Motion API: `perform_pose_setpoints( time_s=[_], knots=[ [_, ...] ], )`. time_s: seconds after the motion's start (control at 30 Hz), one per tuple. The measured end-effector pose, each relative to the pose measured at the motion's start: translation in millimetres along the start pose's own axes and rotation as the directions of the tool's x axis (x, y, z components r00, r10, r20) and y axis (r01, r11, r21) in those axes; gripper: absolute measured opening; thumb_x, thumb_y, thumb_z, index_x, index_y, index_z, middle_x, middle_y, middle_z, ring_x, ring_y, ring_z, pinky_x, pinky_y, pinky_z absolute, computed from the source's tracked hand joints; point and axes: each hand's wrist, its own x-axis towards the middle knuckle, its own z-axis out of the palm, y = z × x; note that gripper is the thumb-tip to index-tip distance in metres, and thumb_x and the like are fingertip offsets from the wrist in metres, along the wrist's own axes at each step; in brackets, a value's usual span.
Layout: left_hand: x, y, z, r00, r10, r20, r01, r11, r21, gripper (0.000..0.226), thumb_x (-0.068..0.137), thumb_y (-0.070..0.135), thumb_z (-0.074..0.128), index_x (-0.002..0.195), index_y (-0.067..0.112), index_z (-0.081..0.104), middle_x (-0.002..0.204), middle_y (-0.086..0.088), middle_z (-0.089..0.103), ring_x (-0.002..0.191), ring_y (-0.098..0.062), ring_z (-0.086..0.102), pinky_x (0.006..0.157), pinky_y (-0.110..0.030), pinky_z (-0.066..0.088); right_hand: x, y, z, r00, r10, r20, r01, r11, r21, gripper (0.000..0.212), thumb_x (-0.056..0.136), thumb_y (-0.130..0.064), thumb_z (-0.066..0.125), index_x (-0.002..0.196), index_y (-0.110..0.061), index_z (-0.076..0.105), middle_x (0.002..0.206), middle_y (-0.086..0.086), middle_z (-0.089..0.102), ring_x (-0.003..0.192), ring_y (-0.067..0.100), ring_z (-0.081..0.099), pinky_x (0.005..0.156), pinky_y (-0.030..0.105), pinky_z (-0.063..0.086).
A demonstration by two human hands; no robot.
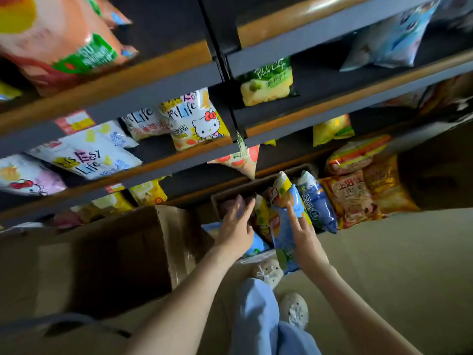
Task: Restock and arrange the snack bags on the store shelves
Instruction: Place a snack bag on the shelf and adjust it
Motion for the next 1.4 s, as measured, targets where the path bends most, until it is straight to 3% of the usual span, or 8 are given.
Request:
perform_pose_setpoints(
  time_s=[0.3,0.43,0.53,0.7,0.83,0.97,1.13,1.4],
  knots=[
    [-85.2,100.3,-78.8,0.984,0.107,0.142,0.005,0.782,-0.624,0.07,0.098,0.025,0.054,0.15,0.032,0.008,0.128,0.018,0.021,0.126,0.002,0.01,0.088,0.0,0.021,-93.7,-68.8,-161.3,0.931,-0.151,-0.332,0.234,0.945,0.227,0.097,0.08,0.021,0.043,0.141,-0.045,0.009,0.117,-0.004,0.039,0.094,0.019,0.043,0.075,0.019,0.039],
    [-129.1,134.3,-127.8,0.985,0.165,0.056,-0.054,0.596,-0.802,0.083,0.081,0.045,0.067,0.142,0.058,0.013,0.127,0.041,0.045,0.132,-0.001,0.037,0.114,-0.032,0.028,-132.9,-106.5,-224.8,0.88,-0.207,-0.427,0.336,0.907,0.253,0.1,0.082,0.02,0.042,0.143,-0.05,0.006,0.115,-0.006,0.043,0.09,0.0,0.046,0.072,0.006,0.04],
    [-164.6,149.2,-168.8,0.968,0.223,-0.111,-0.214,0.513,-0.831,0.076,0.09,0.022,0.065,0.138,0.057,0.018,0.141,0.028,0.039,0.133,0.002,0.036,0.111,-0.026,0.032,-152.3,-135.0,-263.3,0.841,-0.291,-0.456,0.429,0.873,0.233,0.109,0.085,0.018,0.043,0.138,-0.066,-0.001,0.122,-0.014,0.041,0.091,0.004,0.051,0.076,0.003,0.039],
    [-207.3,139.2,-225.4,0.941,0.171,-0.291,-0.337,0.428,-0.838,0.077,0.085,0.028,0.069,0.135,0.058,0.019,0.143,0.023,0.038,0.127,0.006,0.041,0.108,-0.028,0.037,-169.7,-194.3,-293.7,0.817,-0.404,-0.412,0.544,0.776,0.318,0.1,0.088,0.008,0.056,0.143,-0.049,-0.005,0.137,-0.011,0.037,0.083,0.007,0.059,0.073,0.011,0.047],
    [-242.8,122.4,-256.6,0.874,0.091,-0.477,-0.457,0.487,-0.745,0.075,0.086,0.037,0.069,0.136,0.062,0.019,0.148,0.025,0.029,0.132,0.008,0.033,0.11,-0.028,0.035,-163.1,-242.9,-291.1,0.808,-0.497,-0.317,0.588,0.719,0.371,0.086,0.086,-0.011,0.068,0.14,-0.047,0.01,0.125,-0.014,0.045,0.092,-0.005,0.055,0.079,0.011,0.045],
    [-271.5,82.0,-274.3,0.805,0.029,-0.592,-0.495,0.583,-0.644,0.077,0.076,0.053,0.067,0.136,0.067,0.02,0.153,0.017,0.027,0.14,-0.006,0.03,0.111,-0.044,0.036,-159.9,-297.9,-270.4,0.782,-0.578,-0.233,0.624,0.721,0.302,0.102,0.067,-0.072,0.066,0.146,-0.051,0.005,0.143,-0.007,0.038,0.128,0.022,0.044,0.101,0.045,0.044],
    [-310.1,12.4,-297.2,0.71,-0.099,-0.697,-0.471,0.669,-0.575,0.068,0.087,0.035,0.06,0.136,0.063,0.022,0.147,0.013,0.035,0.134,-0.006,0.037,0.107,-0.039,0.042,-165.4,-377.1,-215.1,0.63,-0.761,-0.155,0.772,0.635,0.025,0.097,0.081,-0.039,0.073,0.144,-0.043,0.0,0.125,0.007,0.044,0.11,0.02,0.042,0.092,0.031,0.04],
    [-347.1,-157.2,-349.7,0.533,-0.118,-0.838,-0.327,0.885,-0.332,0.075,0.095,0.02,0.057,0.146,0.046,0.008,0.126,0.005,0.039,0.115,0.008,0.042,0.091,-0.01,0.043,-152.6,-517.5,-88.9,0.461,-0.884,-0.076,0.887,0.456,0.076,0.103,0.088,-0.019,0.066,0.14,-0.056,-0.014,0.136,0.005,0.027,0.126,0.021,0.039,0.102,0.031,0.041]
  ],
)
